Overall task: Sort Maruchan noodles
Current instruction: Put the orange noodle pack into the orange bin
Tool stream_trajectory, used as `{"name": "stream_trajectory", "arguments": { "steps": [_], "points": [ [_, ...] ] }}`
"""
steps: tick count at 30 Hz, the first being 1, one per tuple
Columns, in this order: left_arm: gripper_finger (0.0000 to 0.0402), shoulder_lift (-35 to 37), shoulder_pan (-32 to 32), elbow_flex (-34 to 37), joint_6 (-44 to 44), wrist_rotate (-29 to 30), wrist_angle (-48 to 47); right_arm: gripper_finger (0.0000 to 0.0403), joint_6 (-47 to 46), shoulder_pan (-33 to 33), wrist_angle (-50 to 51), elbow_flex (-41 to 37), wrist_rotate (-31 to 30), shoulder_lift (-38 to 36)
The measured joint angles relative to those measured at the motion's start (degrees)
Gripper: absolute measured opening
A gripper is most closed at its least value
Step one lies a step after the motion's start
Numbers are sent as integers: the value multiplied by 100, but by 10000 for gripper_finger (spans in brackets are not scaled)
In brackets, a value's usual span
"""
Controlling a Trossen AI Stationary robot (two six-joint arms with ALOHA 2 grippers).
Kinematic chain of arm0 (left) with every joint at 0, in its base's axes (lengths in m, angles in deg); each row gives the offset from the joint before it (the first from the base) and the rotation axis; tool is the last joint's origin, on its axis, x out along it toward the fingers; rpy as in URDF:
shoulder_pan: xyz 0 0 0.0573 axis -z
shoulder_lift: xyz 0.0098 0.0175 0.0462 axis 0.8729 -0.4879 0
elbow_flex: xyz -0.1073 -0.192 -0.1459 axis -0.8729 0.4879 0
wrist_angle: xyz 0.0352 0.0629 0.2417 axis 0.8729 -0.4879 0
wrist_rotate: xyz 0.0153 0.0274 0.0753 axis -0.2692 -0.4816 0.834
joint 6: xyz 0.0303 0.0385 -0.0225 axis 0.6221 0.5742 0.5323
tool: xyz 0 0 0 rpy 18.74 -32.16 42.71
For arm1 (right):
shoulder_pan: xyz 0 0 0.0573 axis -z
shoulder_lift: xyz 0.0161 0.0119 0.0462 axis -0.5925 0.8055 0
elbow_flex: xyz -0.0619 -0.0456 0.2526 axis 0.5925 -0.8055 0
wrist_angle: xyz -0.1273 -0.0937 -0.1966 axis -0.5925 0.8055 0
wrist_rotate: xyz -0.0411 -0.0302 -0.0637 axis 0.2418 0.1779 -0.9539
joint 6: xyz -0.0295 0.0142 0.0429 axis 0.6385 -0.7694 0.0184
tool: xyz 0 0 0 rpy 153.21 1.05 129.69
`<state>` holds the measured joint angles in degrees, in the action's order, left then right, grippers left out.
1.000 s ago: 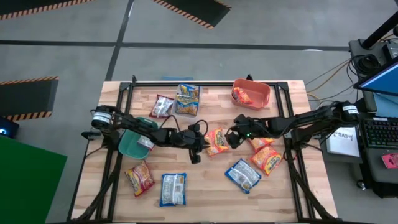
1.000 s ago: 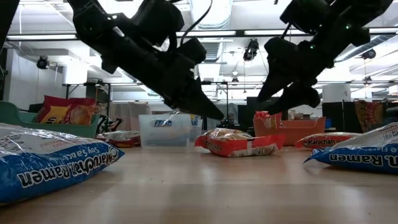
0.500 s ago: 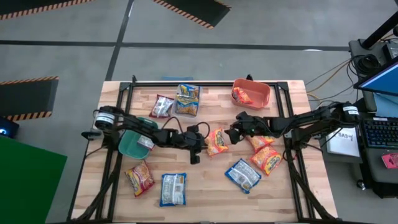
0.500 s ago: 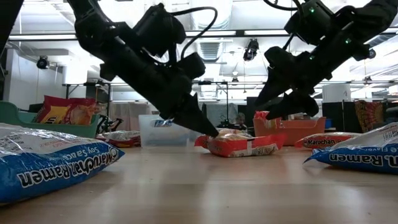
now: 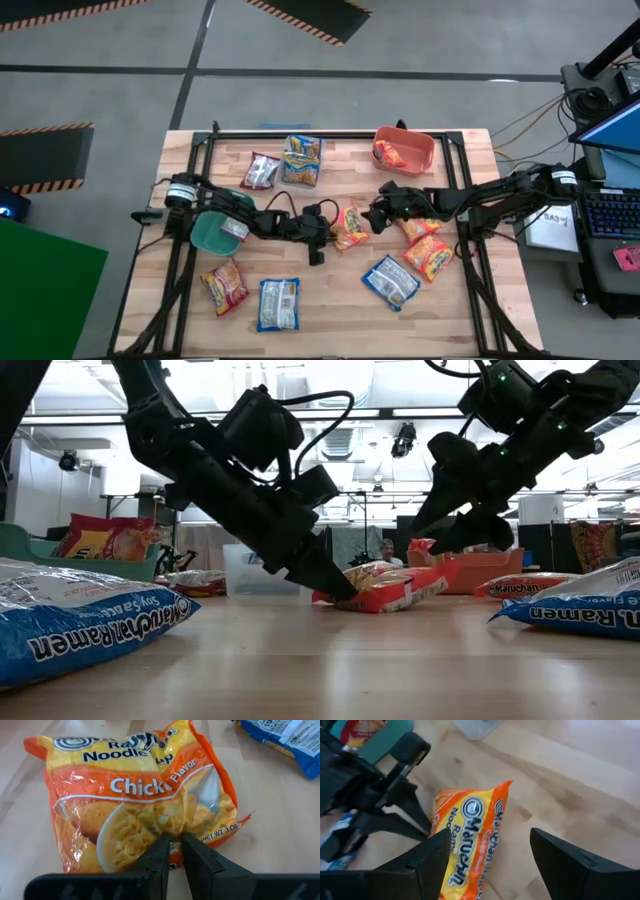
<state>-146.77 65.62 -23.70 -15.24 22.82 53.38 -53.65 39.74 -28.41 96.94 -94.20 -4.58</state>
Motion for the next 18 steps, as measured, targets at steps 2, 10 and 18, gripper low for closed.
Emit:
{"name": "stream_trajectory", "arguments": {
  "steps": [2,10,18],
  "points": [
    [37,-31,-5,-5,-25,42,8,264,-161,-1,2,-4,40,0],
    [37,-35,-5,-7,-27,94,-36,293,-320,1,-1,-24,23,15],
    [37,-41,-5,-2,-22,101,-72,304,-185,-1,-947,-21,274,984]
  ]
}}
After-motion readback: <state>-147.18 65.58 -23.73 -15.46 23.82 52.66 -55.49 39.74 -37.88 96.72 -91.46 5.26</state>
